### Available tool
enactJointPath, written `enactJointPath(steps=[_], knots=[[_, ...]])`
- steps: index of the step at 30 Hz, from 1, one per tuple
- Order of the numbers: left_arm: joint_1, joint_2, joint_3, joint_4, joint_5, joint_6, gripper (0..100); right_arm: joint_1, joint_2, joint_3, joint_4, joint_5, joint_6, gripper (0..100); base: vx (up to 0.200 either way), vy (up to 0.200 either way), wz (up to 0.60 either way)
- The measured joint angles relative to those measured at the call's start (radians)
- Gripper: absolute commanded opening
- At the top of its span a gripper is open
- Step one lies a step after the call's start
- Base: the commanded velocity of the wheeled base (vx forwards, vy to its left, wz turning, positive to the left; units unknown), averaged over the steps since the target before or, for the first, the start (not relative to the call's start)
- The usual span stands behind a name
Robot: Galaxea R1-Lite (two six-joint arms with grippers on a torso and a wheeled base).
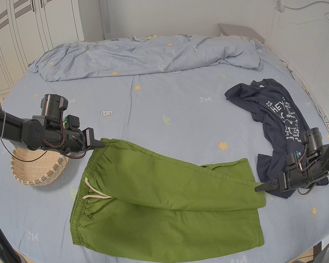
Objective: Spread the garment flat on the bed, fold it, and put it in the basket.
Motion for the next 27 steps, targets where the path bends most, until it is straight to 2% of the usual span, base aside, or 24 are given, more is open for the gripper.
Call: enactJointPath(steps=[14, 20, 21, 27], knots=[[-0.003, -0.003, 0.011, -0.003, 0.000, 0.000, 0, -0.011, 0.080, 0.045, -0.122, 0.025, 0.000, 100, 0.000, 0.000, 0.00], [0.000, -0.002, 0.010, -0.003, 0.000, 0.000, 0, 0.024, 0.095, 0.061, -0.203, 0.054, 0.041, 100, 0.000, 0.000, 0.00], [0.000, -0.002, 0.010, -0.003, 0.000, 0.000, 0, 0.030, 0.096, 0.061, -0.210, 0.054, 0.044, 0, 0.000, 0.000, 0.00], [0.001, -0.002, 0.008, -0.002, 0.000, 0.000, 0, 0.047, 0.100, 0.067, -0.227, 0.049, 0.049, 0, 0.000, 0.000, 0.00]])
